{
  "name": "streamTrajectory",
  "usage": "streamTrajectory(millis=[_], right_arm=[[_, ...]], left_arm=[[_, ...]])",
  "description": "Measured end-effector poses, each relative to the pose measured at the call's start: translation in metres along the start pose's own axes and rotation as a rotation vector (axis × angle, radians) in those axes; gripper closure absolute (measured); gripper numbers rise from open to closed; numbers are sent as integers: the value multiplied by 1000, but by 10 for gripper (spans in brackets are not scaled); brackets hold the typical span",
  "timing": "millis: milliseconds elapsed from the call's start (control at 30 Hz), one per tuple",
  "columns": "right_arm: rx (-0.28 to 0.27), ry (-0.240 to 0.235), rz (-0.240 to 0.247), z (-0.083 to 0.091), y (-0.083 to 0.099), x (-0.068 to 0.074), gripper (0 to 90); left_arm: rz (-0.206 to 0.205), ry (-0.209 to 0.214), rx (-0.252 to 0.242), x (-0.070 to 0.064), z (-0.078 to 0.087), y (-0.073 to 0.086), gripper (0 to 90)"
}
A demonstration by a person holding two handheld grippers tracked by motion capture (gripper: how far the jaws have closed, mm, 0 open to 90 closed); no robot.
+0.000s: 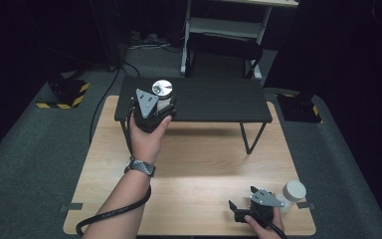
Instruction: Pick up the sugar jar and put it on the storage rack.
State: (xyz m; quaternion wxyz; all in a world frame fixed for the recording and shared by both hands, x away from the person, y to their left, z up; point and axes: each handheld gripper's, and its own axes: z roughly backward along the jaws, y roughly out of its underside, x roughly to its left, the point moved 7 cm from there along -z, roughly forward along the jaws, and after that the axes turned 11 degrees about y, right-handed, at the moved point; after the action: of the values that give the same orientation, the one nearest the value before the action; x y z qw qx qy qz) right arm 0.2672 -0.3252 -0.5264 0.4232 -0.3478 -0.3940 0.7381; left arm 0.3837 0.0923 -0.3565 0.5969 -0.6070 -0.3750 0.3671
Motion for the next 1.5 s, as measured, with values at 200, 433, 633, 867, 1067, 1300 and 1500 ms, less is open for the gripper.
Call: streamTrajectory(millis=[200, 433, 633, 867, 1067, 1300, 1500], right_arm=[[0, -4, 6, 0, 0, 0, 6], [-5, -4, 7, 0, 0, 0, 6], [-7, -5, 9, 0, 0, 0, 6], [-7, -6, 12, 0, 0, 0, 6], [-9, -5, 11, 0, 1, 0, 6], [-11, -4, 11, 1, 1, 0, 6], [-11, -5, 12, 1, 1, 0, 6]], left_arm=[[-5, -15, 18, 4, -14, 2, 316], [-7, -17, 20, 5, -25, 1, 317], [12, -11, 17, 9, -28, 3, 316], [9, -9, 10, 9, -28, 5, 315], [7, -6, 15, 10, -27, 3, 314], [-10, -25, 20, 6, -28, 0, 260], [3, -42, 20, 4, -24, -3, 41]])
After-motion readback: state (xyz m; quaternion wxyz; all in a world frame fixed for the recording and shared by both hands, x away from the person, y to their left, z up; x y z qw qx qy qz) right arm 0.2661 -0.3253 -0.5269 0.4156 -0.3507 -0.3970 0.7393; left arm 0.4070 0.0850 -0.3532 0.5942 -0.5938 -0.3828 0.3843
